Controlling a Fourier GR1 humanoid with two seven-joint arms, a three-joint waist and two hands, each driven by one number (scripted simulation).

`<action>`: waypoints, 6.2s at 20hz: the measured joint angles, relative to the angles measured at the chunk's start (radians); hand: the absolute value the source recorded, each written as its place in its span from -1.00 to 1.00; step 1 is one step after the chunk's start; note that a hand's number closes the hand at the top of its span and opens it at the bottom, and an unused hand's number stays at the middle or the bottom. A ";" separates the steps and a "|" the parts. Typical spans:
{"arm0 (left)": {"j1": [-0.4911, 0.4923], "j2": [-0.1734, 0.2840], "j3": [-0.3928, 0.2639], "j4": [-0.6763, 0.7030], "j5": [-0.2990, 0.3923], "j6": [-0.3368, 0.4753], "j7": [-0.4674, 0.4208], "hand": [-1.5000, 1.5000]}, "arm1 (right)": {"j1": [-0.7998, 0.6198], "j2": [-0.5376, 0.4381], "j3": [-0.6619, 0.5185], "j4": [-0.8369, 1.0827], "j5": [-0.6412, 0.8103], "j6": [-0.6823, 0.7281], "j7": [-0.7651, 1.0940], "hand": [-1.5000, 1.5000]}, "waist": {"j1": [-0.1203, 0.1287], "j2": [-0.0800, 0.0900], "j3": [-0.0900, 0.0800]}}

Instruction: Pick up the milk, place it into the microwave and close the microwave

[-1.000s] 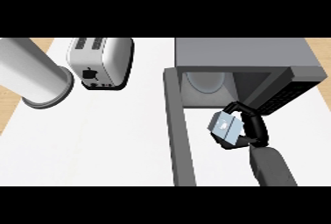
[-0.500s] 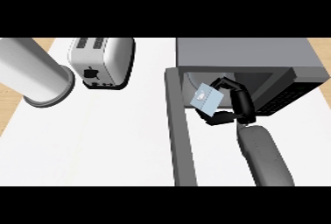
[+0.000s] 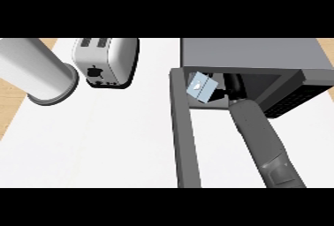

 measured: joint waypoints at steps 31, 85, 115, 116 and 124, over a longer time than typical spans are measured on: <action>-0.136 0.052 -0.045 0.085 -0.057 -0.015 0.010 -1.00 | -0.302 -0.231 -0.053 0.576 0.195 -0.592 0.055 -1.00 | 0.104 0.061 -0.001; -0.227 -0.010 -0.676 0.137 -0.382 0.015 0.063 1.00 | 0.120 -0.058 -0.237 0.346 -0.117 0.320 -0.391 -1.00 | -0.046 -0.016 -0.004; -0.775 -0.007 -1.283 1.109 -0.683 0.635 -0.404 1.00 | 0.905 -0.162 -0.099 -0.714 -0.332 0.643 -0.188 -1.00 | -0.095 -0.006 -0.007; -0.789 -0.007 -1.302 1.137 -0.659 0.668 -0.427 1.00 | 0.921 -0.167 -0.097 -0.753 -0.353 0.659 -0.169 -1.00 | -0.100 -0.006 -0.007; -0.947 -0.006 -1.452 1.335 -0.436 0.833 -0.508 1.00 | 0.988 -0.197 -0.074 -0.988 -0.472 0.731 -0.047 -1.00 | -0.135 0.002 -0.008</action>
